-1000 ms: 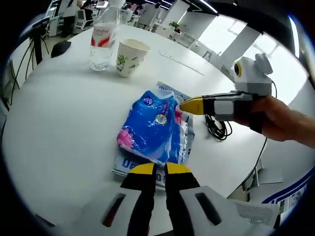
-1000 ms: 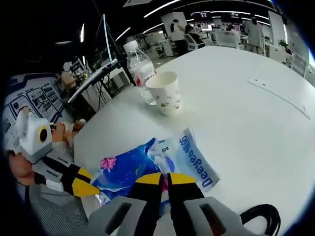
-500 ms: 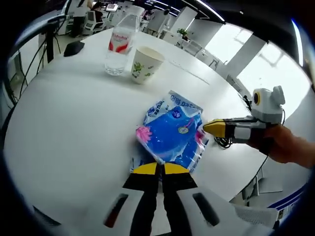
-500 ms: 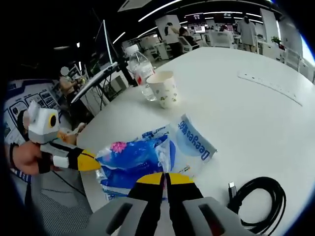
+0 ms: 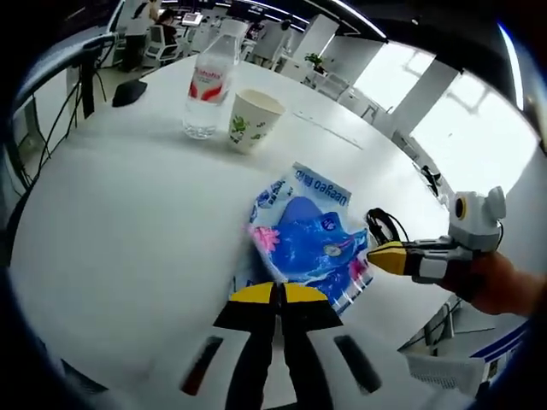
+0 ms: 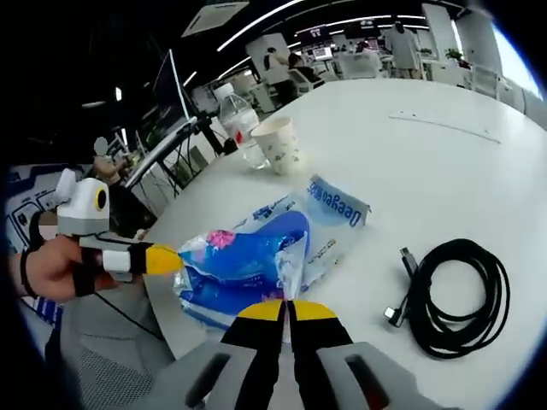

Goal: Arrange the tabletop items into an orderly group along one side of the table until the central work area is clear of visible clutter.

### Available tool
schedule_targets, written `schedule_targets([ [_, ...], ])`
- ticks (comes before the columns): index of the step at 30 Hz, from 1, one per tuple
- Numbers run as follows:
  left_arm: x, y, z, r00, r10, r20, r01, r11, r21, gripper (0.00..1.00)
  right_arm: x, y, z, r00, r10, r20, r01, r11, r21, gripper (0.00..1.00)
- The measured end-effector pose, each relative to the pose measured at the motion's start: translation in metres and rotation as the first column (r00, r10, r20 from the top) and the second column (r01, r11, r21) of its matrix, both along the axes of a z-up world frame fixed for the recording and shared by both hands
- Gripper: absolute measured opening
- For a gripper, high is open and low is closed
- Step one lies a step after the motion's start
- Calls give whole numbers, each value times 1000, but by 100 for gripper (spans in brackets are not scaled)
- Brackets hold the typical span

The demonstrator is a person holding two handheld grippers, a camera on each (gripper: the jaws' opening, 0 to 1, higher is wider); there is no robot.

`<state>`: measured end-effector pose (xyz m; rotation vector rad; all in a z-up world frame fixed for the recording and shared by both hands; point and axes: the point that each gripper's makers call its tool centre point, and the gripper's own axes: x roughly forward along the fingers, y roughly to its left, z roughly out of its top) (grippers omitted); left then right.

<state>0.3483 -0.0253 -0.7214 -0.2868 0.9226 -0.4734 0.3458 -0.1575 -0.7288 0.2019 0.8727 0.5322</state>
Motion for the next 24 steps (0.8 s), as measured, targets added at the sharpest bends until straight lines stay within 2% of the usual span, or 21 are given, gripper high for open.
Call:
schedule_targets([
  [7, -1, 1, 3, 999, -28, 20, 28, 999, 26, 0, -21, 0, -2, 999, -52, -9, 52, 998, 27, 0],
  [12, 0, 2, 5, 999, -37, 38, 36, 999, 37, 0, -36, 7, -5, 999, -52, -12, 52, 998, 30, 0],
  [21, -3, 1, 5, 997, -63, 49, 60, 996, 59, 0, -43, 10, -4, 998, -69, -10, 69, 997, 27, 0],
  [24, -3, 2, 5, 997, -62, 50, 60, 997, 56, 1, -43, 7, -6, 997, -74, -6, 74, 997, 13, 3],
])
